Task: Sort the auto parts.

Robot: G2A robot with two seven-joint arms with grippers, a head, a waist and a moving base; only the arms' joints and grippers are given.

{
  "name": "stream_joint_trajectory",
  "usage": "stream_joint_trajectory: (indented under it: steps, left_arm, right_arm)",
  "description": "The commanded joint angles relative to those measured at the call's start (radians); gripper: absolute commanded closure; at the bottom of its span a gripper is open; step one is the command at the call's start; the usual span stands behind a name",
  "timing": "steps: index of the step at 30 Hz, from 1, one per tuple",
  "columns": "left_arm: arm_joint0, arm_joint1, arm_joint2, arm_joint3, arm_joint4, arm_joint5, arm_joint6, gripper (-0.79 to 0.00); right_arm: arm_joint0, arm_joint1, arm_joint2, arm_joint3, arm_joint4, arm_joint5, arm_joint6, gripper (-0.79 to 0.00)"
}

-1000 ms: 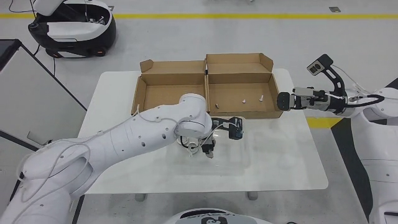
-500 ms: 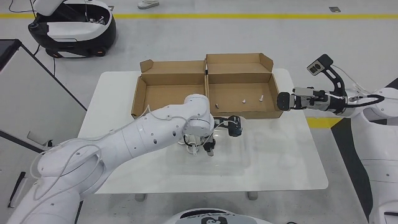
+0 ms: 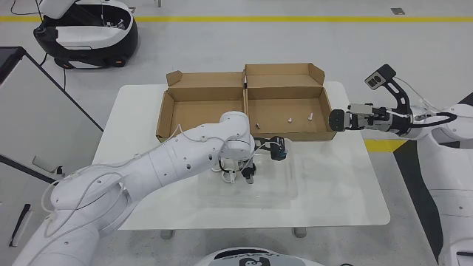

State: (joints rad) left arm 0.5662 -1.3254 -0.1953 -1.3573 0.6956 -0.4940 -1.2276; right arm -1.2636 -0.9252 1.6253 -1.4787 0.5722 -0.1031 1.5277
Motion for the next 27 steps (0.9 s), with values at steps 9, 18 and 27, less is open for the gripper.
stream_joint_trajectory:
  steps: [9,18,27]
  left_arm:
    - [0.0,0.0,0.0,0.0,0.0,0.0,0.0,-0.785]
    - [0.015,0.007,-0.023,0.008,-0.073,-0.037,-0.01,-0.785]
    - [0.007,0.006,-0.041,0.006,-0.135,-0.017,-0.081,-0.785]
  right_arm:
    - [0.0,0.0,0.0,0.0,0.0,0.0,0.0,-0.785]
    - [0.0,0.0,0.0,0.0,0.0,0.0,0.0,-0.785]
    - [0.0,0.0,0.0,0.0,0.0,0.0,0.0,-0.785]
